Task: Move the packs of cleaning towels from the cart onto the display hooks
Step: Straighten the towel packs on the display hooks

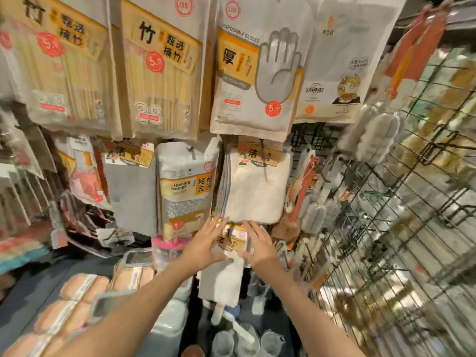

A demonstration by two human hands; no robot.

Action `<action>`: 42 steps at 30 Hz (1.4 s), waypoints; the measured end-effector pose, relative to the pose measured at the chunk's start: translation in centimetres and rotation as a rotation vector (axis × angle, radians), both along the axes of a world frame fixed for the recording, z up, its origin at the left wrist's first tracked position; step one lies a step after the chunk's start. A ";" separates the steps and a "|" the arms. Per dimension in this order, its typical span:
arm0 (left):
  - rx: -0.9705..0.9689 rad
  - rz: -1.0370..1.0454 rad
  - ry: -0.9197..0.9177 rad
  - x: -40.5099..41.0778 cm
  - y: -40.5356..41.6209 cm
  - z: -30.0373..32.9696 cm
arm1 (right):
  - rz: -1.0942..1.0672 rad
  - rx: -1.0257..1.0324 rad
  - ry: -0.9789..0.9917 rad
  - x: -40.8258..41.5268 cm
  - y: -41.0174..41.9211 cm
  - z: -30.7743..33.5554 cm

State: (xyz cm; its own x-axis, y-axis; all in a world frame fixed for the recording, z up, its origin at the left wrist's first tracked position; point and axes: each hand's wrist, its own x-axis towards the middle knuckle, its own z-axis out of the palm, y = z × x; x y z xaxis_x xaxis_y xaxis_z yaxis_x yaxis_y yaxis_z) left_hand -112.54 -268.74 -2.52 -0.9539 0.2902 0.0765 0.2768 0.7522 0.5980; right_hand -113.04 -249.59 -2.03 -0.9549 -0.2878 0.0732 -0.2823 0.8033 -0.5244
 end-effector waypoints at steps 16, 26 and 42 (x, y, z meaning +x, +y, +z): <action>-0.028 -0.005 -0.089 -3.8 -0.4 -7.1 | -0.085 0.178 -0.057 -4.0 -2.8 -6.6; -0.044 -0.025 -0.106 -6.0 -0.4 -7.7 | -0.142 0.050 -0.131 -5.4 -4.5 -7.6; -0.026 0.005 -0.123 -9.1 -0.4 -8.2 | -0.089 -0.186 0.019 -8.7 -3.8 -10.1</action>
